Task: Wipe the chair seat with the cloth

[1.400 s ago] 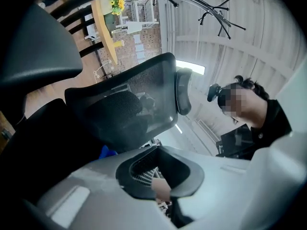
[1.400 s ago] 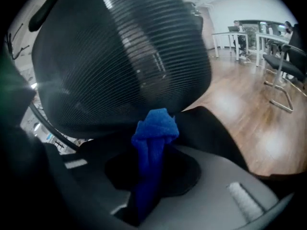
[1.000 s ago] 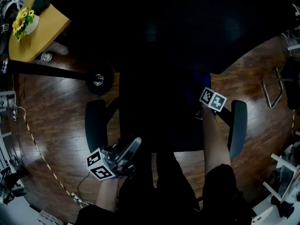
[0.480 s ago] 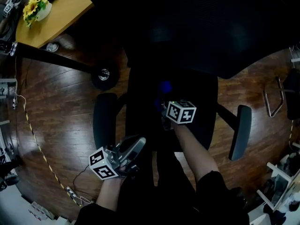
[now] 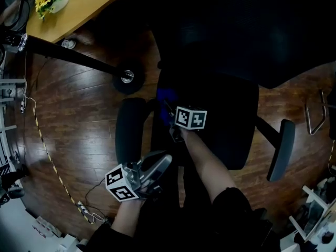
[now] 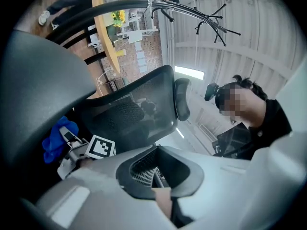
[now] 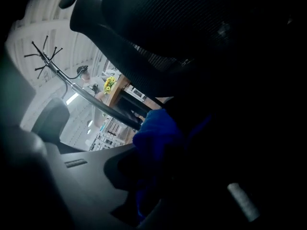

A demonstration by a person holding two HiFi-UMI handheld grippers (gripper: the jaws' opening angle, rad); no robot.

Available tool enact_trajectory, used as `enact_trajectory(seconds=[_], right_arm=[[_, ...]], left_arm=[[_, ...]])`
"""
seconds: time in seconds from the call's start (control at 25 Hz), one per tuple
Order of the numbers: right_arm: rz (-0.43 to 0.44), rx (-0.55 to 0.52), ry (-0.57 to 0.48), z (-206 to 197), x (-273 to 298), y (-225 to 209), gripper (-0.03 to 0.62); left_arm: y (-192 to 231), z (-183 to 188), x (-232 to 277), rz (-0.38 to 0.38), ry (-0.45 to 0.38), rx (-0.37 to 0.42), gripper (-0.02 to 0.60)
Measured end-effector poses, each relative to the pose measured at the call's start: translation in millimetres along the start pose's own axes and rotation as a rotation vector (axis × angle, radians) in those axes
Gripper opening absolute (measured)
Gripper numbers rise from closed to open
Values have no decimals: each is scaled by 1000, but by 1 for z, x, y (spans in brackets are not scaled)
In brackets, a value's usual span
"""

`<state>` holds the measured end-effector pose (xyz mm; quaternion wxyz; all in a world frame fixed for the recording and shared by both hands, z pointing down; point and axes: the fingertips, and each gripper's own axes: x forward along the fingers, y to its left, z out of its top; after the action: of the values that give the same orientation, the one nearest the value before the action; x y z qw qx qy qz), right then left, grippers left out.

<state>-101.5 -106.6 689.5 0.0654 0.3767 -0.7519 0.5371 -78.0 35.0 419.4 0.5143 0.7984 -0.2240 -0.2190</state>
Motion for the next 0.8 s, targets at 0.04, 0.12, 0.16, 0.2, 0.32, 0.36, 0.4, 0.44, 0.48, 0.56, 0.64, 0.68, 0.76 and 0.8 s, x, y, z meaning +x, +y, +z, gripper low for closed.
enact_trajectory(seconds=[0.04, 0.12, 0.16, 0.2, 0.32, 0.36, 0.4, 0.44, 0.48, 0.56, 0.64, 0.68, 0.76, 0.8], right_arm=[[-23, -5, -5, 1, -5, -7, 63], [-73, 5, -20, 4, -19, -28, 63], [-97, 28, -36, 7, -29, -40, 63], [-119, 59, -58, 11, -39, -54, 63], [-190, 147, -142, 28, -80, -98, 61], [-218, 168, -170, 35, -97, -114, 61], [-247, 186, -197, 40, -115, -129, 61], [-276, 201, -222, 46, -133, -144, 61], [-307, 210, -243, 51, -152, -158, 61], [-370, 208, -272, 60, -189, -182, 63], [-433, 195, -289, 67, -223, -202, 61], [-463, 193, -296, 69, -239, -210, 63], [-515, 193, -311, 72, -267, -224, 63], [-530, 192, -319, 73, -276, -228, 63]], left_arm=[[1, -1, -1, 1, 4, 0, -8], [2, -3, -2, 0, 11, -2, -8], [1, -3, -3, -3, 15, -4, -8], [1, -4, -3, -5, 21, -5, -8], [2, -5, -2, -7, 41, -5, -8], [1, -6, -2, -9, 46, -6, -8], [0, -6, -1, -12, 51, -6, -8], [-1, -7, -1, -15, 56, -5, -8], [-2, -7, 0, -18, 62, -3, -8], [-3, -8, 3, -22, 71, 0, -8], [-5, -9, 7, -28, 76, 3, -8], [-6, -9, 8, -32, 78, 4, -8], [-9, -11, 11, -39, 85, 4, -8], [-10, -13, 12, -41, 88, 3, -8]])
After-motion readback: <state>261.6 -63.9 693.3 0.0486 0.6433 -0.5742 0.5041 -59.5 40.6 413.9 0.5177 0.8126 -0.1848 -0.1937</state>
